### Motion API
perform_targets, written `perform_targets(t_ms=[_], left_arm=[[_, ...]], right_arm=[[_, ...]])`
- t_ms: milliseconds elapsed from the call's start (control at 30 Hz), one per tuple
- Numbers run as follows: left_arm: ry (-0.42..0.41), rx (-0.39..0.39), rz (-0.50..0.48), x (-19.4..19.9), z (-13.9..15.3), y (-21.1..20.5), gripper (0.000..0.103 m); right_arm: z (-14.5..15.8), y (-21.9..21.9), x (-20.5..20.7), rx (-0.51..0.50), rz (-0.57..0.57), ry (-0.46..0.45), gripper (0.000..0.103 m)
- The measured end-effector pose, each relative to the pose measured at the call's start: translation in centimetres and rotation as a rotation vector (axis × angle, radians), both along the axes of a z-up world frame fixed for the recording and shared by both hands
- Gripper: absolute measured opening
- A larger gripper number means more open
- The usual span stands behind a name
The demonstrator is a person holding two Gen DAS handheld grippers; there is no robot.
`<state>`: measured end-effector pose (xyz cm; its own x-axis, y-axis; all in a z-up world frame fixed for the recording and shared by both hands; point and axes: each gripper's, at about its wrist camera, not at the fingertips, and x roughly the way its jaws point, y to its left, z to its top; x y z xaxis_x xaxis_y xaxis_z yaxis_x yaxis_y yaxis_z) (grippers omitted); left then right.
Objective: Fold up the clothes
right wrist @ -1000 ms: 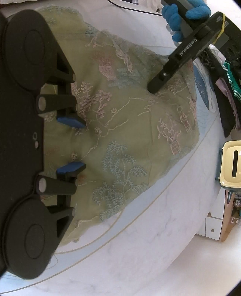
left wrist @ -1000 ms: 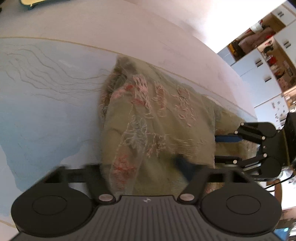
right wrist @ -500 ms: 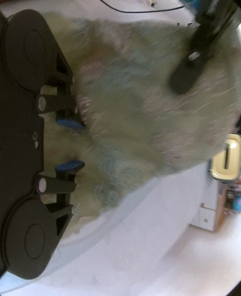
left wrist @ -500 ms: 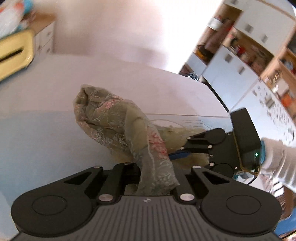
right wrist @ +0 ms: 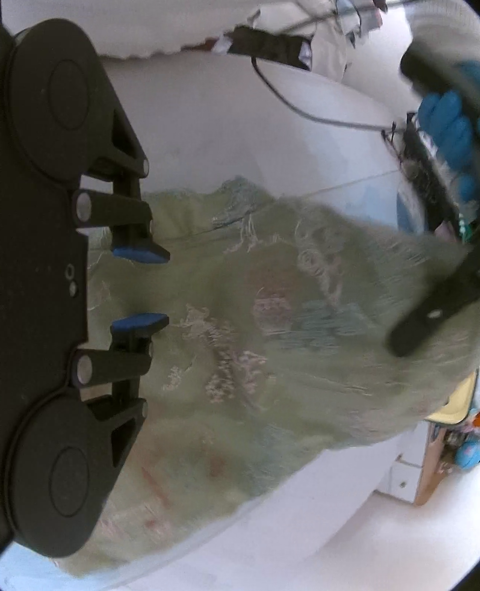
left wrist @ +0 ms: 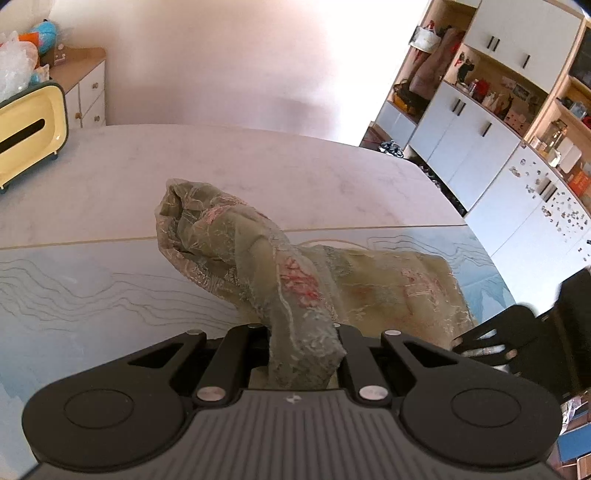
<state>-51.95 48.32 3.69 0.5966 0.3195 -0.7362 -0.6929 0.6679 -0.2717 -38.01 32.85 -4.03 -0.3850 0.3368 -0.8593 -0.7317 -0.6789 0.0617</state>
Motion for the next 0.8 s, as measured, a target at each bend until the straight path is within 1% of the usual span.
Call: perform_targets(t_ms=[133, 200, 267, 400, 467, 500, 567, 633, 700, 800], left_arm=[[-0.009, 0.018, -0.034, 0.0, 0.7, -1.1, 0.008], [-0.014, 0.024, -0.058, 0.5, 1.1, -1.6, 0.008], [-0.021, 0.037, -0.094, 1.2, 1.6, -2.5, 0.008], [-0.035, 0.067, -0.185, 3.3, 2.6, -4.2, 0.008], [-0.02, 0.098, -0.232, 4.7, 2.7, -5.0, 0.008], [-0.014, 0.104, -0.253, 5.4, 2.6, -5.2, 0.008], [-0.014, 0.098, -0.285, 6.8, 2.4, -5.5, 0.008], [-0.014, 0.097, -0.312, 8.3, 2.2, -5.6, 0.008], [-0.015, 0.089, -0.335, 10.0, 1.8, -5.8, 0.008], [-0.016, 0.075, -0.368, 12.5, 1.1, -6.2, 0.008]], right_arm=[[-1.3, -0.5, -0.8, 0.002, 0.004, -0.016, 0.103], [-1.5, -0.8, -1.0, 0.023, 0.002, -0.015, 0.103], [-1.6, -0.6, -1.1, 0.032, -0.014, -0.008, 0.103], [-1.2, -1.3, -0.4, 0.058, -0.095, 0.029, 0.103], [0.4, -2.3, 1.3, 0.082, -0.181, 0.074, 0.103], [1.2, -3.2, 2.7, 0.103, -0.236, 0.083, 0.103], [2.4, -5.1, 5.6, 0.145, -0.347, 0.07, 0.103], [2.3, -6.8, 8.6, 0.152, -0.453, 0.025, 0.103], [1.2, -7.5, 10.8, 0.112, -0.529, -0.005, 0.103], [-0.5, -7.7, 11.4, 0.095, -0.566, 0.021, 0.103]])
